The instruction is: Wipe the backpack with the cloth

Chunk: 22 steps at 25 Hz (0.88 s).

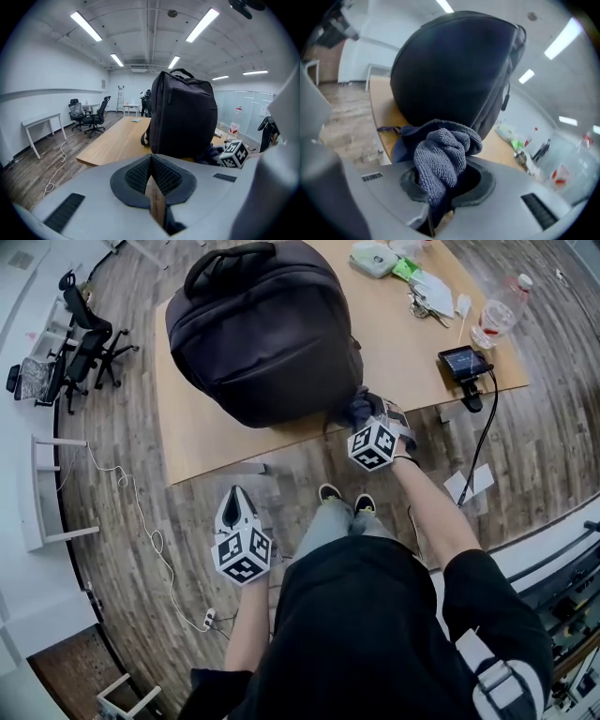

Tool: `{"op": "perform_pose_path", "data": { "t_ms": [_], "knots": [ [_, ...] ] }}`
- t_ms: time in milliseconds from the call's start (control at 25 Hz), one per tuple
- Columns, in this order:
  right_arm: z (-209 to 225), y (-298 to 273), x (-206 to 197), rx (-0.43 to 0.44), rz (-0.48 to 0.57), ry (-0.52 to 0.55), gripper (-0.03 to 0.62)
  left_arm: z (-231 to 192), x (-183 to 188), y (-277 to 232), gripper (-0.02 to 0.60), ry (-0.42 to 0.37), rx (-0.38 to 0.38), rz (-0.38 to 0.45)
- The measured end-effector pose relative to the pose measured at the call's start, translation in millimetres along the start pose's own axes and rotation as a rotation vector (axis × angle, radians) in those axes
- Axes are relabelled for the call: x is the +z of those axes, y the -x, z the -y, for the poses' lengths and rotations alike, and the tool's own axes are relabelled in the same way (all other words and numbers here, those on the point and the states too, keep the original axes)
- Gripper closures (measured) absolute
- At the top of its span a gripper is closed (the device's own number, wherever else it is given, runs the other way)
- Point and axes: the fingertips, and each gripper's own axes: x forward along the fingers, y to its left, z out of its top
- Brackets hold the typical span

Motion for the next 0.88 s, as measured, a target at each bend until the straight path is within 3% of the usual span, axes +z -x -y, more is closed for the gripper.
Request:
{"op": "perform_pose_path", "data": {
  "t_ms": [120, 240, 520, 880],
  "knots": [
    [-11.3, -2.0, 4.0, 0.078, -0.046, -0.371, 0.522, 1.5, -4.1, 2.9, 0.568, 0.007, 0.000, -0.003],
    [-19.1, -2.4, 9.1, 0.105, -0.086, -0.581, 0.522, 4.1, -1.1, 4.6, 0.566, 0.011, -0.003, 0.010],
    [-42.2, -3.3, 23.6, 0.121, -0.101, -0.761, 0.522, -1.1, -1.4, 8.5, 0.567, 0.030, 0.004, 0.026],
    [-79.4, -11.4, 51.7, 0.084, -0.104, -0.949, 0.522, -51.5, 3.0, -1.2, 0.566, 0.069, 0.018, 0.013]
  ]
}}
